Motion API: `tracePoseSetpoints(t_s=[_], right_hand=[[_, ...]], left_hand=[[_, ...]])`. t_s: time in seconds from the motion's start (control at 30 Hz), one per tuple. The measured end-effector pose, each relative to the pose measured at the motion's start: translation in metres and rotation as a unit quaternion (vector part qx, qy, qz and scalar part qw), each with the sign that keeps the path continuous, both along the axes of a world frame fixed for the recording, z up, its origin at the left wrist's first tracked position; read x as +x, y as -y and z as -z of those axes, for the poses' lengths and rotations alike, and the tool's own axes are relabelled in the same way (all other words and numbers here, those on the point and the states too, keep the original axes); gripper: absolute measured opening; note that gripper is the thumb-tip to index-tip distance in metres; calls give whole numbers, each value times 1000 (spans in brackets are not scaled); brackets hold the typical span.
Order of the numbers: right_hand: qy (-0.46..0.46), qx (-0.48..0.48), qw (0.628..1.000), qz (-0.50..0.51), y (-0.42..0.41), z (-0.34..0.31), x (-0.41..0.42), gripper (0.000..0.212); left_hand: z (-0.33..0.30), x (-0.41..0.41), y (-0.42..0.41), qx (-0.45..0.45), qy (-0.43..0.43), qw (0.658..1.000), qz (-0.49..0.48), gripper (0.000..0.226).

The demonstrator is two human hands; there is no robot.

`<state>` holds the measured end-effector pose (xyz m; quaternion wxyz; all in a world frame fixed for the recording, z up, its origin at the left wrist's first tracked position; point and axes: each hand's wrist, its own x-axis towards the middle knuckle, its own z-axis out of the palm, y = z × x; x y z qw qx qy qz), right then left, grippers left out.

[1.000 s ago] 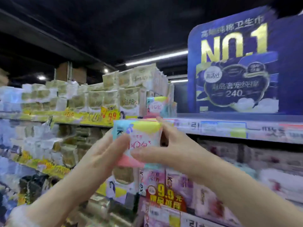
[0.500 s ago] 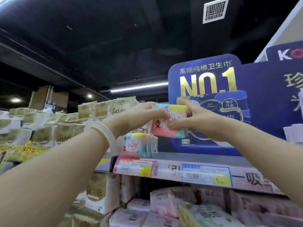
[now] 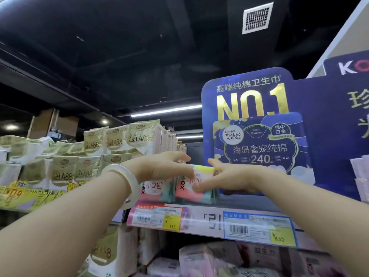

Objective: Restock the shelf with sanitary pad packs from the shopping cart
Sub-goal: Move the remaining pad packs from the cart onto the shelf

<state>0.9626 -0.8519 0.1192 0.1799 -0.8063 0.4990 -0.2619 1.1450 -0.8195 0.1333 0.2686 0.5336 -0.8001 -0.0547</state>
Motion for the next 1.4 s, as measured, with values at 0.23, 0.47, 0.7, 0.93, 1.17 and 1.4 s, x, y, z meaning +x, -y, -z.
tracePoseSetpoints(t_s=[0.23,0.47,0.7,0.93,1.17,1.4], right_hand=[[22,36,999,3,0,0,5,107],[43,50,998,-8,6,-2,7,120],[63,64,995,-39,-4,-10,5,109],[8,64,997,-47,-11,-4,6,66],[42,40,998,-19,-9,3,17,124],[45,43,998,-25,-17,5,19,124]], left_hand=[[-2,17,11,16,-29,999,-34,67],[-1,20,15,19,2,999,-29,68],[2,20,5,23,5,1000,14,38],[5,20,6,17,-9,1000,17,41],[9,16,4,17,-30,999,22,48],[16,17,5,-34,-18,999,4,56]])
